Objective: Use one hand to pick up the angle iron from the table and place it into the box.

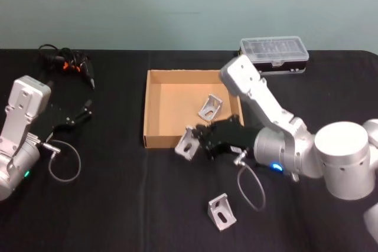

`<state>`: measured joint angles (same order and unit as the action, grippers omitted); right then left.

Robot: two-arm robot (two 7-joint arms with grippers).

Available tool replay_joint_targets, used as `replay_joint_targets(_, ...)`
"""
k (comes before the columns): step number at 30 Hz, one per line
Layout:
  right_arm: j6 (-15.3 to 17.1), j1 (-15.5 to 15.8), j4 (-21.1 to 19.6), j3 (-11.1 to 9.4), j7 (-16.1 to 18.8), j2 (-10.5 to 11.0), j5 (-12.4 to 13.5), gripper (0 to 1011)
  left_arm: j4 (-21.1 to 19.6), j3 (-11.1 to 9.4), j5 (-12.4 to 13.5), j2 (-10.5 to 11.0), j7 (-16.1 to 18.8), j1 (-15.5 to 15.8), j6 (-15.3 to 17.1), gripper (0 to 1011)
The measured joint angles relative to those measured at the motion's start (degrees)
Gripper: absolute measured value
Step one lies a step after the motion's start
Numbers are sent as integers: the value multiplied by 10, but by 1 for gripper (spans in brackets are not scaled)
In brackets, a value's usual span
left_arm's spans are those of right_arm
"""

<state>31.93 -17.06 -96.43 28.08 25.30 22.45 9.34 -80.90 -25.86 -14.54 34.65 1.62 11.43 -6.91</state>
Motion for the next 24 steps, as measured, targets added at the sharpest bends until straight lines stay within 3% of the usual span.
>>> replay_joint_targets(6,-3,-35,38,-2,-11,-25,-1,61,0,0,0,0,0,0,0,1011)
replay_joint_targets(24,-29,-128,223,-1,-37,-101,-30,61,0,0,0,0,0,0,0,1011)
